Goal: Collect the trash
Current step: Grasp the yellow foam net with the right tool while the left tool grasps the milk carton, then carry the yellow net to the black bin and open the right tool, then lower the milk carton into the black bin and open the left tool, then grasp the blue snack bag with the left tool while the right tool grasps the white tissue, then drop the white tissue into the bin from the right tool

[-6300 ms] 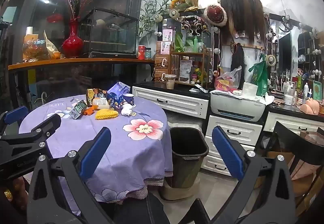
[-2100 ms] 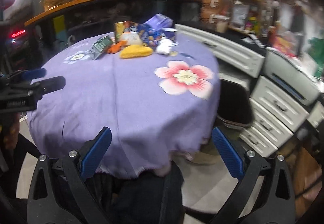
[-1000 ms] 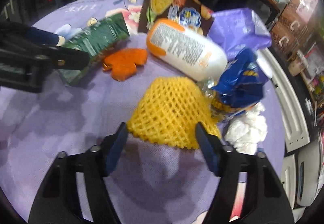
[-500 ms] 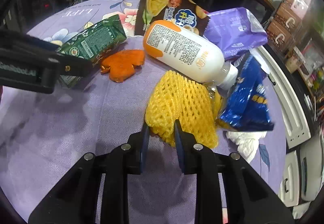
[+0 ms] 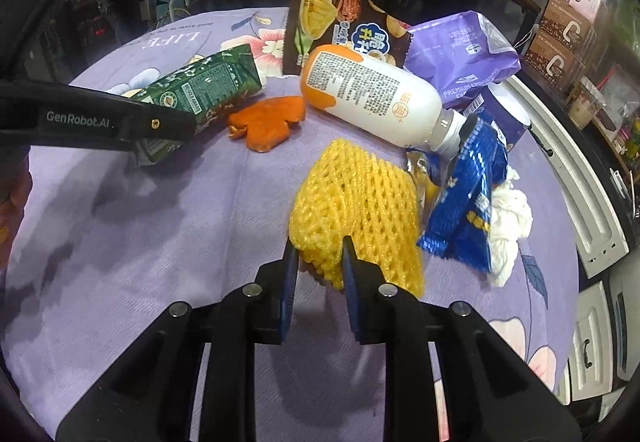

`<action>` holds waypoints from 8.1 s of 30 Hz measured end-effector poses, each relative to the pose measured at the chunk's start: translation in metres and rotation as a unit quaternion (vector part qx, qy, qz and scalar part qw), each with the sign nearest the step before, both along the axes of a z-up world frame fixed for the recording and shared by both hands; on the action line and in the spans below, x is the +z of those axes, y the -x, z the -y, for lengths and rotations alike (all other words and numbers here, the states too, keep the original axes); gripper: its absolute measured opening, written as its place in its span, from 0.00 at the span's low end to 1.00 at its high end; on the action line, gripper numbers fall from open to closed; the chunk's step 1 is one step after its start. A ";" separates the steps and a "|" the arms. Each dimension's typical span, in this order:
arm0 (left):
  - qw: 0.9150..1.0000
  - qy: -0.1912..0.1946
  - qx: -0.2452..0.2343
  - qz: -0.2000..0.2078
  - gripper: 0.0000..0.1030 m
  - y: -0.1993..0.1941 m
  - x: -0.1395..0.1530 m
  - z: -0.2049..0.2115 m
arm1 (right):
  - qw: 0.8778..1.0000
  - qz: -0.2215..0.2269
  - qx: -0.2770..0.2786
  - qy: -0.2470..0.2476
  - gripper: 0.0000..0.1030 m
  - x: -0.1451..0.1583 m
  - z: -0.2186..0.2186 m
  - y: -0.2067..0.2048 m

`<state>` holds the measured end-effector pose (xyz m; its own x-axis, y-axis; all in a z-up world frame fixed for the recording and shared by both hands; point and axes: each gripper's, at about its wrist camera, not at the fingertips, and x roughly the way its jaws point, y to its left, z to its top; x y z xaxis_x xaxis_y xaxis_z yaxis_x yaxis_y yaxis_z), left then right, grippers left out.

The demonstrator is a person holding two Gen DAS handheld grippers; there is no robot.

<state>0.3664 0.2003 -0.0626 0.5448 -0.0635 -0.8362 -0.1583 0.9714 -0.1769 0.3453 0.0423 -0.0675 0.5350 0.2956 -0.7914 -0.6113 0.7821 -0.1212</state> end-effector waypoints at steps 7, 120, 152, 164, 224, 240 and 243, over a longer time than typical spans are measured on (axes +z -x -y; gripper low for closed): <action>0.998 -0.030 0.004 0.048 0.54 0.044 0.012 0.006 | 0.999 -0.003 0.018 -0.032 0.22 0.001 0.008 0.025; 0.944 -0.075 -0.318 0.054 0.78 -0.067 -0.053 0.515 | 0.882 0.048 -0.446 -0.145 0.62 -0.083 0.516 0.059; 0.964 -0.116 -0.145 0.191 0.95 0.067 0.029 0.216 | 0.965 0.019 -0.195 -0.175 0.63 0.005 0.282 0.030; 0.975 -0.081 -0.133 0.160 0.76 0.005 0.024 0.187 | 0.965 0.039 -0.193 -0.174 0.63 0.012 0.222 0.029; 0.976 0.015 -0.086 0.199 0.15 0.081 0.032 0.132 | 0.982 -0.028 -0.121 -0.145 0.26 0.032 0.149 -0.062; 0.941 0.060 -0.261 0.208 0.15 0.051 0.056 0.311 | 0.946 0.008 -0.285 -0.155 0.26 0.009 0.364 -0.016; 0.937 0.056 -0.279 0.201 0.15 0.043 0.052 0.338 | 0.939 -0.009 -0.309 -0.150 0.26 -0.017 0.388 -0.024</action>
